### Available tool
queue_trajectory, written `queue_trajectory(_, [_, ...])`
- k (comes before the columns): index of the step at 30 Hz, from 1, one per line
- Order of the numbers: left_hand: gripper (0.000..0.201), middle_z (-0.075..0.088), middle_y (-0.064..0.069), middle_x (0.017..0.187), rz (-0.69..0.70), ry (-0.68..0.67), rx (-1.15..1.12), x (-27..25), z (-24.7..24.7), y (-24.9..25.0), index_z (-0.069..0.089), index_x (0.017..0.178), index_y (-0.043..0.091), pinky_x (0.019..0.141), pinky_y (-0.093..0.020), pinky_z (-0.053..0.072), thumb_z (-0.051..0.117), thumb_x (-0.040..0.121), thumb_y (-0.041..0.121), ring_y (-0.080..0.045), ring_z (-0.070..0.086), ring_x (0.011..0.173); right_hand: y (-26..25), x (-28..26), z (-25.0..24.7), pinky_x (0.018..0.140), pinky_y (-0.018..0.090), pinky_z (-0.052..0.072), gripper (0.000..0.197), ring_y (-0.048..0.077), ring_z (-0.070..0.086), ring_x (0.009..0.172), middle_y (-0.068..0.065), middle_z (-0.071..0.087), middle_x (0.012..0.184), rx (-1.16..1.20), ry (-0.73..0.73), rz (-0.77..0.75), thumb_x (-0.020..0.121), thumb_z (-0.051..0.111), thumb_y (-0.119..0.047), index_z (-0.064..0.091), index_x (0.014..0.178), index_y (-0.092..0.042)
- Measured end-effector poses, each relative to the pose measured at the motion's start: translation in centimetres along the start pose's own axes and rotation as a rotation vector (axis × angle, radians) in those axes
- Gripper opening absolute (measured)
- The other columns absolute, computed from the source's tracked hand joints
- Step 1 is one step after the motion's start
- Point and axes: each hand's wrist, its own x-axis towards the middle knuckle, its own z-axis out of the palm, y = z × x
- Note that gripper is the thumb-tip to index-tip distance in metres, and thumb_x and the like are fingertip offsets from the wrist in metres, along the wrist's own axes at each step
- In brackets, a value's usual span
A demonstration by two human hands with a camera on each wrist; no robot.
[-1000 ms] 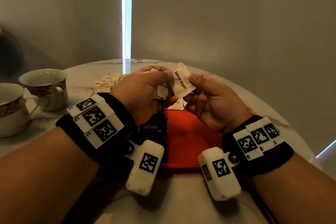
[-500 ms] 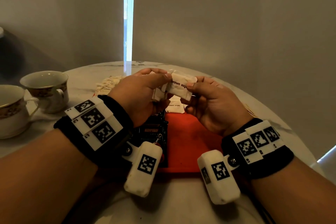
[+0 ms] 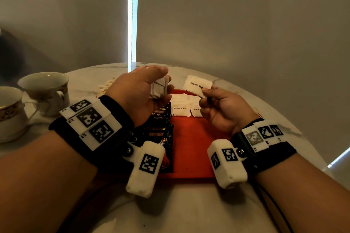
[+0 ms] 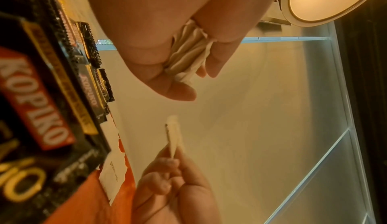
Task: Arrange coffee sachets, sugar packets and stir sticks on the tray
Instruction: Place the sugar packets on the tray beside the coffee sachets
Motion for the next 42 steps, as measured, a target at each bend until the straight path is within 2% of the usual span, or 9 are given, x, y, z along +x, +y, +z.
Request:
queue_trajectory(6, [0.018,0.063,-0.011,0.106,-0.015,-0.004,-0.013,-0.1,-0.1,0.3,0.057,0.111,0.014,0.053,-0.025,0.053,0.064,0.095,0.019,-0.021,0.064,0.083,1.1,0.8,-0.7,0.040,0.017,0.033,0.011,0.007,0.049,0.053,0.009,0.059,0.098,-0.082,0.007,0.226,0.097,0.053,-0.006,0.062,0.103,-0.005])
queue_trajectory(9, [0.021,0.063,-0.011,0.104,-0.021,0.001,-0.016,0.0,-0.1,0.3,0.056,0.113,0.014,0.052,-0.024,0.053,0.065,0.095,0.020,-0.020,0.065,0.080,1.5,0.9,-0.6,0.044,0.017,0.034,0.009,0.007,0.047,0.055,0.007,0.064,0.092,-0.180,-0.002,0.273,0.097,0.053,-0.004,0.062,0.097,-0.007])
queue_trajectory(11, [0.022,0.063,-0.010,0.101,-0.018,0.002,-0.019,0.0,0.0,0.3,0.056,0.114,0.012,0.051,-0.024,0.052,0.064,0.095,0.020,-0.018,0.065,0.076,1.5,0.8,-0.4,0.044,0.016,0.034,0.015,0.006,0.047,0.055,0.007,0.066,0.094,-0.211,-0.014,0.290,0.098,0.051,-0.003,0.063,0.107,-0.007])
queue_trajectory(14, [0.017,0.063,-0.009,0.099,-0.012,-0.001,-0.015,-0.1,0.1,0.4,0.056,0.111,0.013,0.051,-0.023,0.053,0.063,0.096,0.019,-0.018,0.064,0.075,1.5,0.6,0.0,0.042,0.014,0.035,0.030,0.007,0.049,0.057,0.011,0.064,0.106,-0.255,0.019,0.283,0.098,0.049,0.002,0.059,0.125,-0.005])
queue_trajectory(19, [0.022,0.063,-0.009,0.099,-0.013,0.002,-0.015,-0.3,0.2,0.5,0.055,0.117,0.012,0.053,-0.023,0.054,0.062,0.097,0.019,-0.017,0.064,0.076,1.3,0.2,0.2,0.041,0.015,0.035,0.016,0.009,0.050,0.057,0.005,0.063,0.074,-0.331,0.044,0.266,0.097,0.052,0.006,0.061,0.096,-0.007])
queue_trajectory(27, [0.038,0.062,-0.011,0.105,-0.014,0.017,-0.018,-0.3,0.1,0.3,0.054,0.131,0.008,0.054,-0.024,0.054,0.063,0.096,0.019,-0.019,0.064,0.079,1.3,-0.1,0.2,0.045,0.017,0.041,0.020,0.011,0.054,0.059,0.008,0.062,0.081,-0.369,0.055,0.242,0.096,0.053,0.006,0.060,0.111,-0.005])
queue_trajectory(32, [0.031,0.062,-0.012,0.106,-0.025,0.008,-0.023,-0.3,0.2,0.3,0.055,0.125,0.010,0.053,-0.024,0.054,0.063,0.096,0.019,-0.020,0.064,0.081,1.2,-0.3,0.0,0.047,0.018,0.050,0.023,0.012,0.060,0.061,0.012,0.062,0.087,-0.418,0.072,0.192,0.097,0.055,0.003,0.060,0.120,-0.001])
queue_trajectory(37, [0.023,0.061,-0.013,0.107,-0.050,-0.010,-0.046,-0.2,0.1,0.4,0.058,0.116,0.009,0.055,-0.025,0.055,0.062,0.095,0.016,-0.022,0.065,0.084,1.3,-0.4,0.0,0.048,0.020,0.052,0.020,0.015,0.067,0.063,0.019,0.066,0.109,-0.433,0.088,0.190,0.098,0.055,-0.002,0.062,0.117,-0.004])
queue_trajectory(42, [0.014,0.058,-0.015,0.106,-0.049,-0.038,-0.060,-0.5,0.0,0.5,0.061,0.106,0.008,0.059,-0.027,0.057,0.051,0.097,0.012,-0.025,0.064,0.087,1.4,0.0,-0.1,0.050,0.023,0.048,0.021,0.015,0.063,0.068,0.010,0.063,0.098,-0.429,0.138,0.148,0.097,0.061,-0.013,0.063,0.117,-0.006])
